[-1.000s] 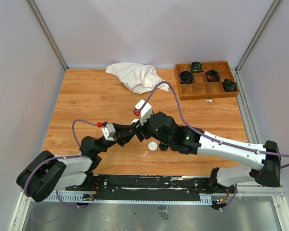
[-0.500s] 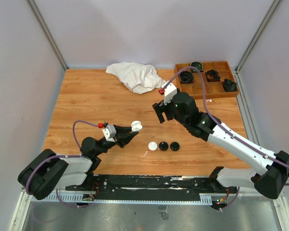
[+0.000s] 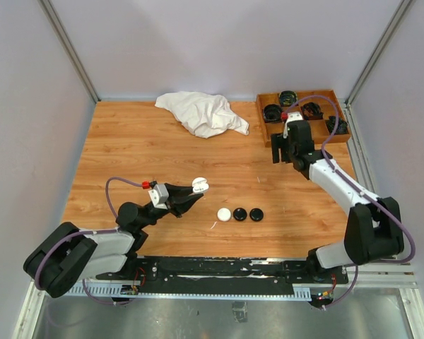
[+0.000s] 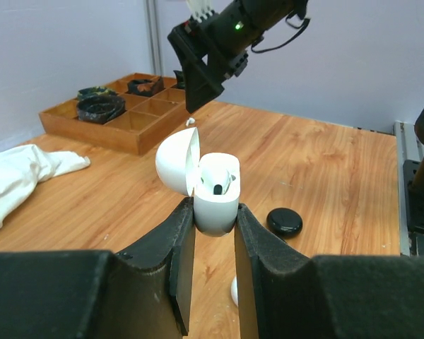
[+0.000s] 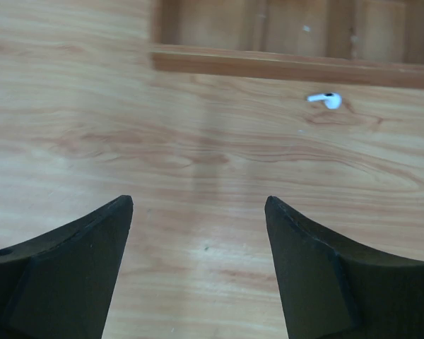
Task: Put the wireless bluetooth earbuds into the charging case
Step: Adjust the earbud at the center of the board.
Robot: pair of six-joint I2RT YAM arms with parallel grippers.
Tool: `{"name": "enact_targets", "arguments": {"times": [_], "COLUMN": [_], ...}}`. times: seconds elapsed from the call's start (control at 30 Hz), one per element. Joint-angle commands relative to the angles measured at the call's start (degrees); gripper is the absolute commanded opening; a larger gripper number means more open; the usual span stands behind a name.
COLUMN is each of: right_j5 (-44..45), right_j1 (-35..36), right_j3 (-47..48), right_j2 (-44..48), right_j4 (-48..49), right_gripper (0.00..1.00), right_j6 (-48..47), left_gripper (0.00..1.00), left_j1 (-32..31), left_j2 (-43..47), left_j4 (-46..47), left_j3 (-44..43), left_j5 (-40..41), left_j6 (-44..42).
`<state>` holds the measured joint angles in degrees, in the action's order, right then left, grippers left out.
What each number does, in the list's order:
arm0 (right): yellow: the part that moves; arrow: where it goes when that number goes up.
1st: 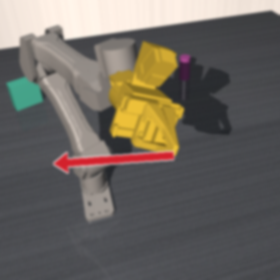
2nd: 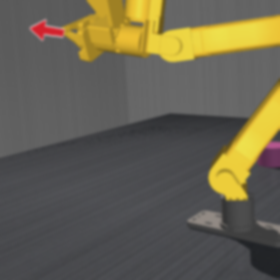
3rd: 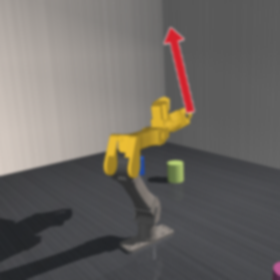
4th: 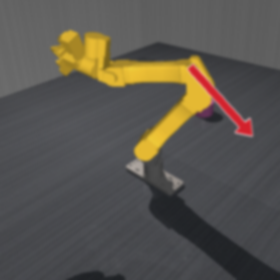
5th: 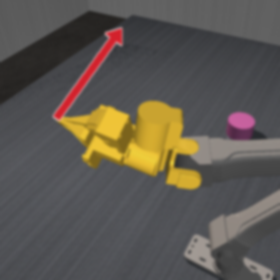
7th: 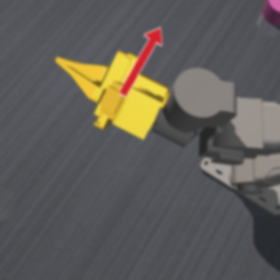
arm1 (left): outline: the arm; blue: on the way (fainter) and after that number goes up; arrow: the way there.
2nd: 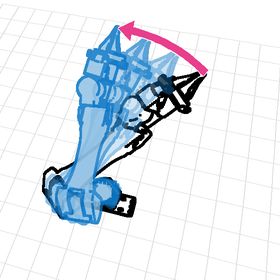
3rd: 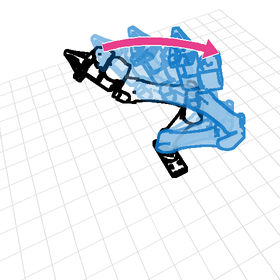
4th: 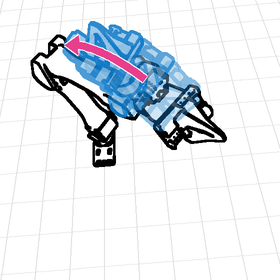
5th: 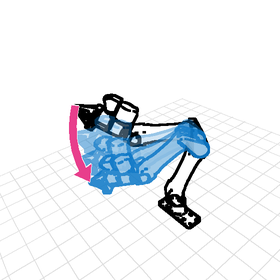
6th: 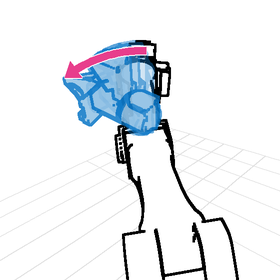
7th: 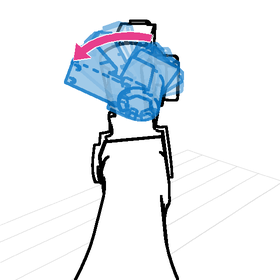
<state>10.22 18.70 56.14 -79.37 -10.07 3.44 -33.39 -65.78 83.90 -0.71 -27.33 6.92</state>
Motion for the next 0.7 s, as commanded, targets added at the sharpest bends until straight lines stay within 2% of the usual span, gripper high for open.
{"name": "enact_targets", "arguments": {"times": [0.0,0.27,0.47,0.67], "right_j5": [0.45,2.02,4.33,2.94], "right_j1": [-7.68,-17.82,-20.28,-22.25], "right_j3": [-0.23,3.36,7.93,10.18], "right_j2": [-4.36,-14.71,-21.89,-27.07], "right_j4": [5.24,9.44,10.24,13.16], "right_gripper": [0.75,0.66,0.59,0.50], "right_j6": [6.27,16.37,20.15,22.89], "left_gripper": [0.00,0.00,0.00,0.00], "left_j1": [0.29,-0.01,-0.01,-0.06], "left_j2": [1.31,1.14,0.85,0.74], "left_j4": [1.36,0.49,0.31,0.19], "left_j3": [0.36,0.09,-0.07,-0.08], "left_j5": [-0.53,-0.11,-0.17,-0.25], "left_j6": [0.03,-0.45,-0.50,-0.63]}}
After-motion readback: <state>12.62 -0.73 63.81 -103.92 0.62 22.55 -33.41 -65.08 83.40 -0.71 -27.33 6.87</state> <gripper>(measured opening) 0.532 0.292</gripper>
